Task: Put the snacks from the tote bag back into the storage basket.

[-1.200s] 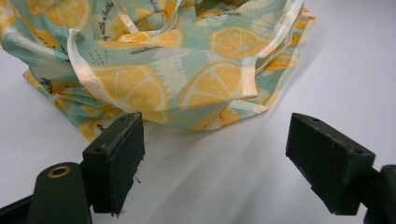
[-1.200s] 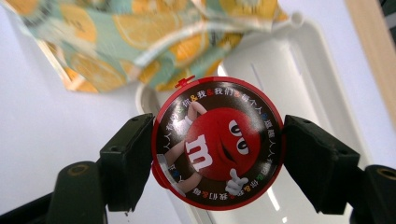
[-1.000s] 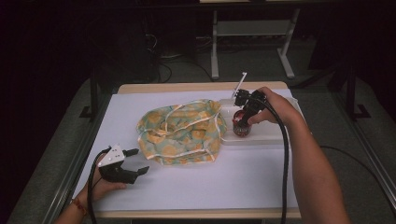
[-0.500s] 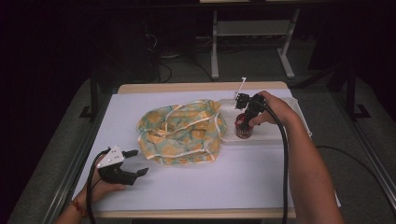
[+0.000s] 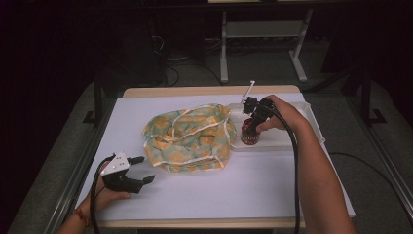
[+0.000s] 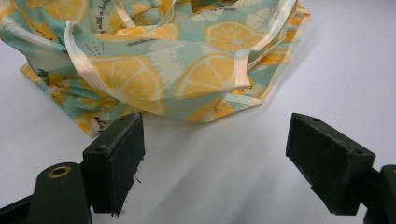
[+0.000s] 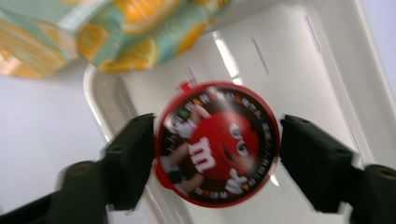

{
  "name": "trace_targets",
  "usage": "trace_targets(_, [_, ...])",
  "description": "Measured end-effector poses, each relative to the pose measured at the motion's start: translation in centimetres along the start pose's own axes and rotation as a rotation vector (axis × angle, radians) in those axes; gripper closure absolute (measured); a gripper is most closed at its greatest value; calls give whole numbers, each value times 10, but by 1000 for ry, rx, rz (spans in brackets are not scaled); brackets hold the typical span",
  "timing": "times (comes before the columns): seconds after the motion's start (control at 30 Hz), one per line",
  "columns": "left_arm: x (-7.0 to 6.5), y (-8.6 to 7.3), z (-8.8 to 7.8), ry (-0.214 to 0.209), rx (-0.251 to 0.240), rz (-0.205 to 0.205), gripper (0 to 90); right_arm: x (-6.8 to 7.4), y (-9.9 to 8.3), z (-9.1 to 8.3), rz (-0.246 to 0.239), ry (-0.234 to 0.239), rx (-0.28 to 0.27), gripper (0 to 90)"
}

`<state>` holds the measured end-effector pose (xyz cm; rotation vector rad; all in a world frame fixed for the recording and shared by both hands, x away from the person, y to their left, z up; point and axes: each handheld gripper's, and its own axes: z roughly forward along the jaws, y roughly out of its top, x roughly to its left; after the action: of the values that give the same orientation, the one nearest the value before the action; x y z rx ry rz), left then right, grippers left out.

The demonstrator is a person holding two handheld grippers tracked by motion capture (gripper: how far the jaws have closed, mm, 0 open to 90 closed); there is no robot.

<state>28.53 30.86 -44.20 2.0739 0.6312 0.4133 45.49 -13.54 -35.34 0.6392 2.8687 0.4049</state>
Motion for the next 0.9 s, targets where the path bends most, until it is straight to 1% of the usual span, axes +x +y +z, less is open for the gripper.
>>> trace_targets(0.03, [0,0,0,0,2,1,194,1,1,-1,-10,5,-6,359])
trace_targets(0.07, [0,0,0,-1,2,1,194,1,1,-1,-11,-5,-1,337])
trace_targets(0.13, [0,0,1,-2,2,3,194,1,1,1,-2,-15,17,316])
trace_targets(0.23, [0,1,1,-4,0,5,194,1,0,0,4,-10,-3,335])
trace_targets(0.3, [0,1,1,-4,-1,2,195,3,-1,-1,4,-20,-14,335])
trace_targets(0.4, [0,1,2,-6,1,1,194,4,-2,1,8,-31,-16,328])
trace_targets(0.47, [0,1,2,-6,2,1,194,5,-4,0,16,-29,-29,334])
trace_targets(0.53, [0,1,2,-5,1,1,194,5,-6,-1,25,-38,-43,319])
trace_targets(0.67, [1,1,1,0,1,1,195,7,-10,-7,38,-40,-90,317])
trace_targets(0.77, [2,1,1,3,4,3,195,10,-11,-15,52,-53,-141,312])
trace_targets(0.8, [2,1,1,6,4,5,195,10,-11,-17,55,-55,-151,307])
trace_targets(0.83, [2,1,1,8,5,5,195,13,-11,-19,56,-66,-164,313])
trace_targets(0.9, [3,1,1,10,2,5,196,15,-11,-21,48,-79,-172,318])
